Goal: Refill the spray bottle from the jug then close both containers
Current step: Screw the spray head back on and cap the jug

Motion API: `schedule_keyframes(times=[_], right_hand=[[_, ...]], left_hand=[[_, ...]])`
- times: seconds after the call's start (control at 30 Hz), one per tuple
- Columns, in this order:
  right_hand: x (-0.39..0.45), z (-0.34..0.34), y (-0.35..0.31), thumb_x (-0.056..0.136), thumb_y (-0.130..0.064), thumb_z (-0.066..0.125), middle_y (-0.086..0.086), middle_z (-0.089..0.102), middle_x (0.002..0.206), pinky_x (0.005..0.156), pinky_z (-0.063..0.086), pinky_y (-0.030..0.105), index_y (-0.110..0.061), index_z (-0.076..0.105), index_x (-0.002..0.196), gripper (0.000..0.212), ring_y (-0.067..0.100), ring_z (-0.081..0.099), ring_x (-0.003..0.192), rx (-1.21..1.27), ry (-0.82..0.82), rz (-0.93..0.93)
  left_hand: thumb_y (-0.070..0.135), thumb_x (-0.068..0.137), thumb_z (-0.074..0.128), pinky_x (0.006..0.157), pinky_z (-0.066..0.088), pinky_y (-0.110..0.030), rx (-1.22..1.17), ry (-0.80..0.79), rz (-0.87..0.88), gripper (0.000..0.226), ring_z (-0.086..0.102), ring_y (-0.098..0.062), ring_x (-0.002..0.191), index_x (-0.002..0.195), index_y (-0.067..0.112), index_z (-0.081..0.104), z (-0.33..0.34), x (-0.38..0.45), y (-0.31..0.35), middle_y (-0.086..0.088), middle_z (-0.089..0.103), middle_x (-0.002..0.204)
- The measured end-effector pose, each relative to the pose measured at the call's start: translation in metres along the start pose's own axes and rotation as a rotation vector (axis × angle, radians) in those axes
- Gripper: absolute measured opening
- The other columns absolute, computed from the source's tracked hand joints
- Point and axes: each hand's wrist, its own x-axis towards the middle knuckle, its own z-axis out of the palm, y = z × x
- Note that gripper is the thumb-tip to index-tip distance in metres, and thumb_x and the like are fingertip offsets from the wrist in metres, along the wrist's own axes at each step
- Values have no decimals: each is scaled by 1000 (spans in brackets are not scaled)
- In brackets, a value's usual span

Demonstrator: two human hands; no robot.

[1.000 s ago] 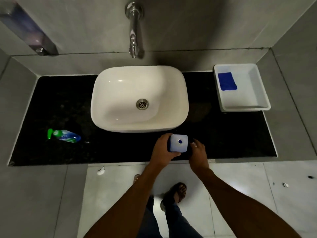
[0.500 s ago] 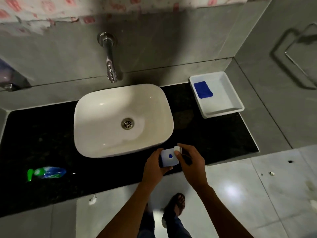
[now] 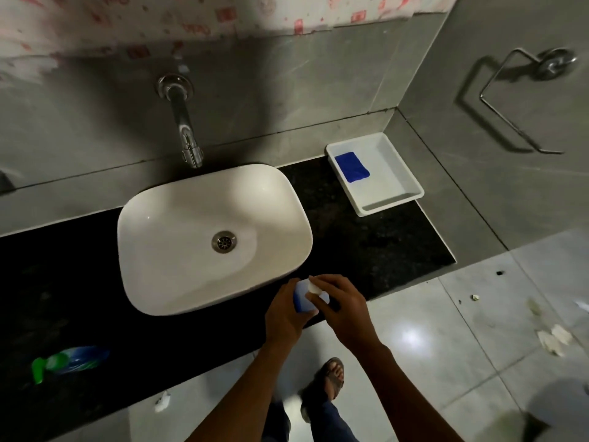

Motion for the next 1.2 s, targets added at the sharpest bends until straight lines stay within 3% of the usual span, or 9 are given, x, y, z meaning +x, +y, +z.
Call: schedule_keyframes(times=[0.17,0.37,0.5,0.63,0.77,0.87,0.97,1.1,1.2], right_hand=[[-9,6,-3,95,-38,73,-14,64,126,87,57,23,-24,69,128,36,0,63,107,27,61,110],[10,11,-22,81,-61,75,-18,51,88,61,42,12,-28,54,88,40,2,55,79,-6,108,307],[11,9,-27,72,-79,72,-14,54,100,69,44,13,-28,55,101,61,3,53,88,-34,73,336],[-4,6,-24,95,-38,72,-9,48,150,107,46,17,-23,53,146,57,1,44,138,-35,-60,72],[-7,3,-24,95,-16,71,5,63,135,92,59,39,-15,68,132,37,21,61,122,-141,-44,28],[9,-1,-31,90,-36,77,0,63,112,83,57,33,-17,71,114,31,15,61,98,-118,-13,213],[21,-2,-39,83,-50,80,-2,58,108,78,50,24,-16,66,109,44,12,55,92,-100,-45,256],[13,-7,-39,93,-27,75,2,65,119,93,56,31,-15,73,115,25,14,62,106,-78,-84,138],[13,-9,-35,92,-12,75,5,72,116,91,50,17,-13,79,108,17,18,68,105,-122,-103,76]], left_hand=[[39,81,85,100,44,-15,17,-1,6,63,59,-4,123,135,23,59,0,3,-2,8,64,133],[44,85,80,109,40,-15,83,-71,55,56,60,-12,132,132,21,59,-8,7,-1,4,65,136],[43,84,80,104,49,-24,112,-57,71,53,64,-15,125,129,23,60,-6,6,-4,3,68,133],[38,87,77,91,47,-21,74,-41,44,45,68,-17,118,127,28,60,-8,6,-1,4,69,127],[42,81,84,93,41,-14,73,-44,61,54,66,-11,120,128,29,60,-9,4,-2,7,69,127],[48,85,79,106,39,-11,144,-82,116,62,59,-10,132,137,24,56,-10,5,-2,6,63,140],[41,83,82,112,51,-31,137,-83,122,56,63,-16,129,131,23,60,-12,7,-3,3,67,136],[39,89,77,109,47,-25,162,-89,152,53,63,-14,126,135,23,57,-12,7,-2,2,66,135],[36,83,83,99,49,-19,114,-96,148,53,68,-16,117,128,18,62,-12,6,0,-1,71,123]])
